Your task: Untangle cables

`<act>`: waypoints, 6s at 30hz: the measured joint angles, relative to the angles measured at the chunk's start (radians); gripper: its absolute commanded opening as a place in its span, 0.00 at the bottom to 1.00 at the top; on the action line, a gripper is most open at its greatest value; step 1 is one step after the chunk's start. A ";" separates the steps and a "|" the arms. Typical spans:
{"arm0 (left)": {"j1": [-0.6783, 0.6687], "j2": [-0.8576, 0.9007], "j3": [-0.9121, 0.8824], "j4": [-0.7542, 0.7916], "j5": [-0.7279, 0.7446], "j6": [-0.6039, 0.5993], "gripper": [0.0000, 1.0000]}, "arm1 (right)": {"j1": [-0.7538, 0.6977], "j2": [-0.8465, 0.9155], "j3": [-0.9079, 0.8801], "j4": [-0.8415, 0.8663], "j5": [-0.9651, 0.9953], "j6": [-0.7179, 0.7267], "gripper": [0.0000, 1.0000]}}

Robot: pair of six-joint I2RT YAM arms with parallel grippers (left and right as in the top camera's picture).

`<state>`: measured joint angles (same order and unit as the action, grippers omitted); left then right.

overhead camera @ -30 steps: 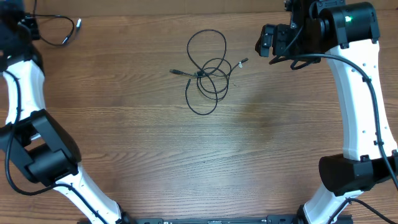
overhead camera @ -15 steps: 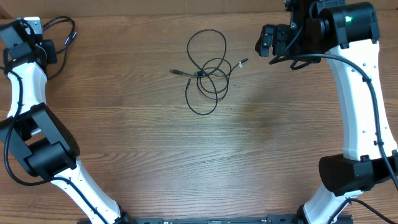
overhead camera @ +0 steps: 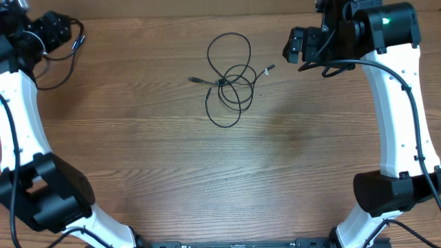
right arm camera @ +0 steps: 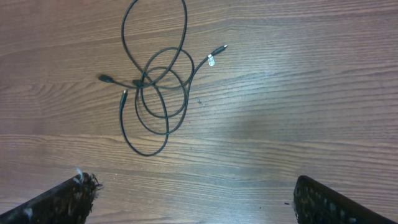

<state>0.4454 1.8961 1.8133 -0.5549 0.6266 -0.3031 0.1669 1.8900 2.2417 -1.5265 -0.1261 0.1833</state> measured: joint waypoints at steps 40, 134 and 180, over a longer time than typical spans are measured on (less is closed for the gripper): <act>-0.919 0.074 -0.003 -0.477 -0.543 -0.068 1.00 | 0.000 0.000 0.000 0.001 0.000 -0.001 1.00; -0.937 0.181 0.047 -0.015 -0.589 0.259 0.04 | -0.284 0.000 0.000 -0.164 0.167 -0.072 1.00; -0.861 -0.014 0.078 -0.236 -0.879 -0.277 1.00 | -0.284 0.000 0.000 -0.163 0.167 -0.072 1.00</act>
<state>-0.4152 1.8816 1.8915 -0.7906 -0.2523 -0.5797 -0.1169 1.8900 2.2414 -1.6894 0.0414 0.1108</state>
